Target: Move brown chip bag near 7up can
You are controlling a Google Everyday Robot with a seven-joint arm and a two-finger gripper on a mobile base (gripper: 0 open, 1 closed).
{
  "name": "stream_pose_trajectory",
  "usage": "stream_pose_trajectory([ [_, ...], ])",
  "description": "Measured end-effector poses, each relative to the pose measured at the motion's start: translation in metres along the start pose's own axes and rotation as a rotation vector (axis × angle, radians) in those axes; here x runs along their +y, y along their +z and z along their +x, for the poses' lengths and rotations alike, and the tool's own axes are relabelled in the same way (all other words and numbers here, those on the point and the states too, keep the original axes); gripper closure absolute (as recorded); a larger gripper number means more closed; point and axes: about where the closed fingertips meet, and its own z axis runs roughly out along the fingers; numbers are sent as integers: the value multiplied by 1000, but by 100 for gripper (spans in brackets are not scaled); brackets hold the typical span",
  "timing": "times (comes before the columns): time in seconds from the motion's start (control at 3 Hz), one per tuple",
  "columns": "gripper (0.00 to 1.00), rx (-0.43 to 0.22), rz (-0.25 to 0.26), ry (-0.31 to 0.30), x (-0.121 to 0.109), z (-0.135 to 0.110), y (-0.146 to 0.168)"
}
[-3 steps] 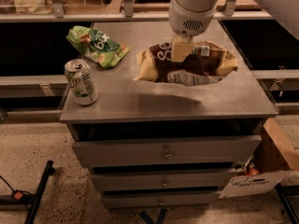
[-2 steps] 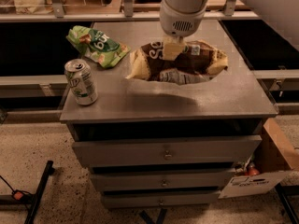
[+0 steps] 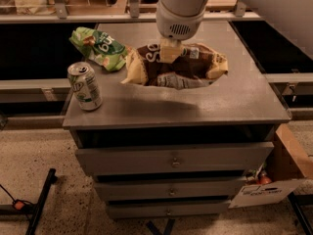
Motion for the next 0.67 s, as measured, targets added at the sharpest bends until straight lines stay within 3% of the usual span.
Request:
stream_pose_trajectory([
  [0.67, 100, -26, 19, -39, 10, -23, -3],
])
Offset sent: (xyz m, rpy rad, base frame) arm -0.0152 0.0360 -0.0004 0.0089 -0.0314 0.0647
